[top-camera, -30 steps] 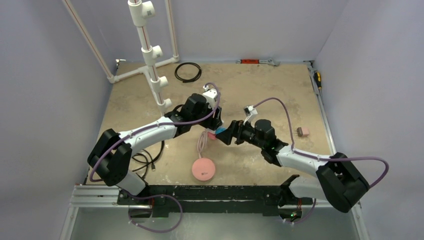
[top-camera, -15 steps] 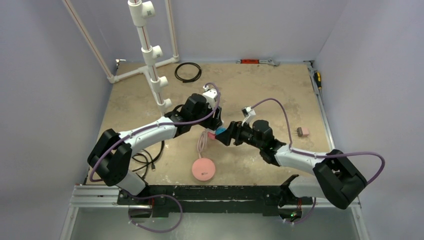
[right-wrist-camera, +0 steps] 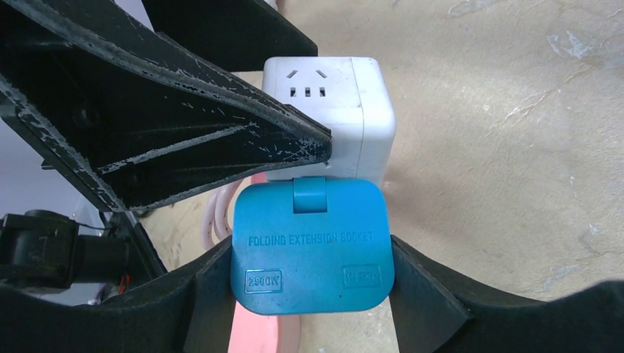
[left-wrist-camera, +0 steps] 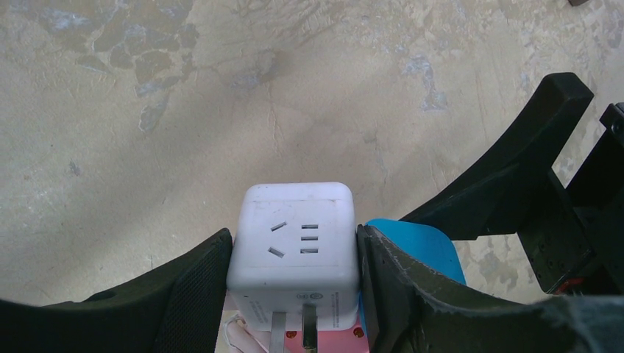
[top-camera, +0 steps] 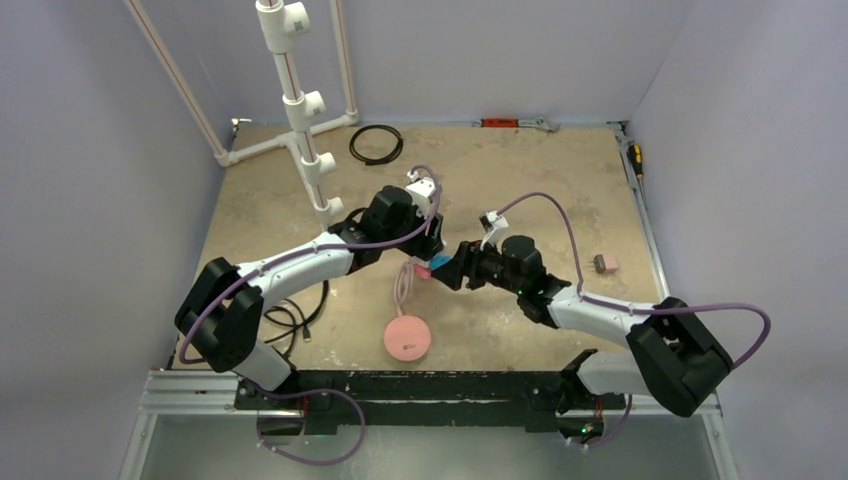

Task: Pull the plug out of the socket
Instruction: Remove the plug from the socket.

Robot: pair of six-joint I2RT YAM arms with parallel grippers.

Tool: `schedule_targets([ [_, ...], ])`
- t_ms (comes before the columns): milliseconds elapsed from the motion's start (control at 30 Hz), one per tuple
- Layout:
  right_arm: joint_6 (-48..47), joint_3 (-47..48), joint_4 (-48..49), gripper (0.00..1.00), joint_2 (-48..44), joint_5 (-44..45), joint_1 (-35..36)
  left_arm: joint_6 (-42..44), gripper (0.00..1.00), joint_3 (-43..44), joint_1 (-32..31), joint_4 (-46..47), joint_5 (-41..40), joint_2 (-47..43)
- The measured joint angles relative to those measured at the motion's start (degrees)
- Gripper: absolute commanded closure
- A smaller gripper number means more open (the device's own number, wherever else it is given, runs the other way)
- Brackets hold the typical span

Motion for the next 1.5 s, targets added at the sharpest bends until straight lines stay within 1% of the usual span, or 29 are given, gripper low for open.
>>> schedule_targets([
  [233, -3.6, 4.7, -7.5, 0.69, 0.6, -1.0, -0.1, 2.8, 1.00, 1.6, 0.5, -1.7, 1.2, 0.5],
  [300, -5.2, 7.2, -11.0, 0.72, 1.6, -1.6, -0.4, 3.7, 1.00, 2.3, 0.7, -2.3, 1.5, 1.0],
  [467, -7.4, 10.4, -15.7, 0.76, 3.5, -3.1, -1.0, 5.3, 1.00, 2.7, 0.7, -2.8, 1.5, 1.8],
  [733, -7.4, 10.4, -16.2, 0.90, 3.1, -2.8, -1.2, 5.5, 1.00, 2.9, 0.6, -2.9, 1.1, 2.0],
  [867, -6.3, 8.0, -13.1, 1.00, 2.4, -2.8, -1.2, 4.6, 1.00, 3.1, 0.0, -3.0, -0.3, 2.0],
  [1000, -4.7, 5.0, -8.3, 1.00, 2.4, -3.1, -1.2, 4.0, 1.00, 3.1, -0.2, -3.7, -1.6, 2.0],
  [1167, -3.1, 3.0, -5.2, 1.00, 1.8, -2.6, -0.6, 2.4, 1.00, 3.1, -0.2, -4.3, -2.2, 2.0],
  [1333, -2.3, 2.2, -5.4, 1.00, 0.4, -1.0, 0.1, 1.2, 1.00, 3.1, -0.1, -4.6, -1.9, 2.0],
  [1500, -2.6, 3.0, -8.5, 1.00, -0.9, -1.0, 0.2, 1.8, 1.00, 3.1, 0.0, -4.4, -0.2, 2.0],
])
